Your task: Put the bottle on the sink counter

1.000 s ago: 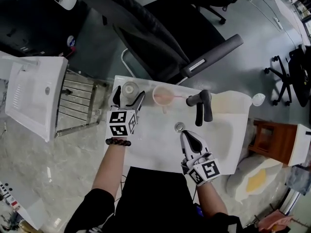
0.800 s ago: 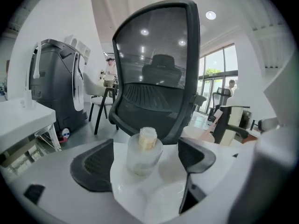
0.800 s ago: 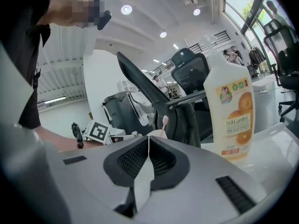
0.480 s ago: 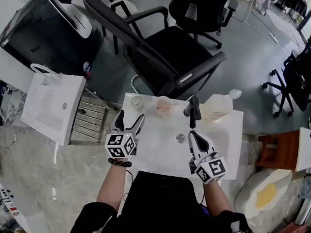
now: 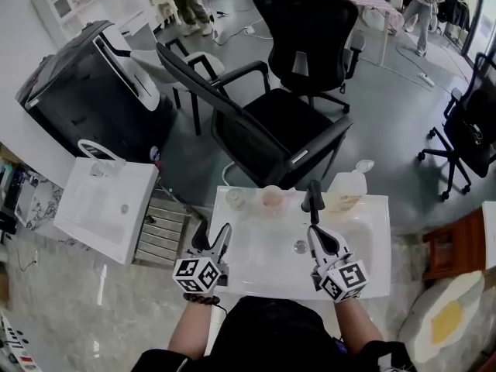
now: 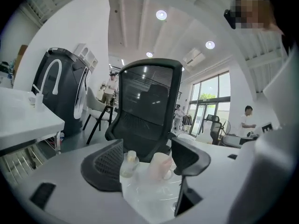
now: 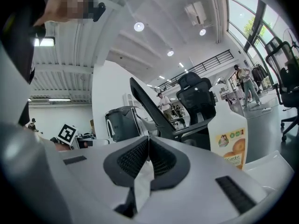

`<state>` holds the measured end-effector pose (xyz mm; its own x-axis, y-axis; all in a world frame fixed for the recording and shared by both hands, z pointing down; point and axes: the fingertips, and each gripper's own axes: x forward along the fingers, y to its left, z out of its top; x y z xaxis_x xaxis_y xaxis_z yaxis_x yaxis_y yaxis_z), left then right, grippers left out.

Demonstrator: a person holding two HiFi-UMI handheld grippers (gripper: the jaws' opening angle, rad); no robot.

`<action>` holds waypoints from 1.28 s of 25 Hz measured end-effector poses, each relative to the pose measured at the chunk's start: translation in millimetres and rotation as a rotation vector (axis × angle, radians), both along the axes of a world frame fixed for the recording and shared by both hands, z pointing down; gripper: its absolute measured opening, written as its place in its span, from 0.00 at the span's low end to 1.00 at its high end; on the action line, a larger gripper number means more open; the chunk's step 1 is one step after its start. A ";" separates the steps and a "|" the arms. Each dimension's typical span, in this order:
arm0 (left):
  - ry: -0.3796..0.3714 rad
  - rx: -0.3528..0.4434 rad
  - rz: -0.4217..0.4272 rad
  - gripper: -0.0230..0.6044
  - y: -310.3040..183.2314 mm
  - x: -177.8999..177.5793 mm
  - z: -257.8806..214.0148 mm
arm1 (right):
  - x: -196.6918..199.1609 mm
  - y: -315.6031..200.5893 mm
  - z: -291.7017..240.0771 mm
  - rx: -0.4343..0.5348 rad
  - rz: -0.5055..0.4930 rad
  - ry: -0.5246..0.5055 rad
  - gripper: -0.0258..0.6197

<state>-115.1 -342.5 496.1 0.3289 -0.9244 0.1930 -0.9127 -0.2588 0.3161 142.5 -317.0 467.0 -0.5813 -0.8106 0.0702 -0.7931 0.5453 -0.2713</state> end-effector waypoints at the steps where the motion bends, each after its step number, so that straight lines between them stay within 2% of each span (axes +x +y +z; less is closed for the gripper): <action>1: 0.007 0.013 0.009 0.56 3.6 -0.5 -3.7 | -2.1 2.3 -2.2 0.000 0.009 0.002 0.09; 3: -0.003 0.047 0.033 0.47 7.7 -0.8 -12.7 | -6.7 5.1 -7.3 0.010 0.027 0.007 0.09; 7: -0.041 0.093 0.076 0.24 15.3 -5.1 -30.6 | -13.6 11.5 -20.1 0.019 0.092 -0.017 0.09; 10: -0.048 0.123 0.116 0.16 19.2 -6.7 -41.9 | -10.0 9.5 -25.2 -0.015 0.163 -0.076 0.09; 13: -0.053 0.137 0.152 0.15 22.9 -5.2 -44.2 | -4.5 10.8 -27.0 -0.013 0.217 -0.072 0.09; 18: -0.039 0.121 0.183 0.15 23.3 2.0 -39.5 | -1.0 12.5 -36.4 0.026 0.243 -0.039 0.09; 25: -0.032 0.105 0.227 0.15 19.4 9.6 -32.3 | -10.5 10.8 -32.6 0.043 0.222 -0.005 0.09; 32: -0.048 0.072 0.238 0.15 10.3 16.6 -26.7 | -6.3 6.5 -34.1 0.038 0.223 -0.034 0.09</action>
<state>-98.5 -332.2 469.4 0.5308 -0.8341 0.1503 -0.8370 -0.4881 0.2474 136.2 -310.5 432.9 -0.3886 -0.9212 0.0203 -0.8859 0.3675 -0.2829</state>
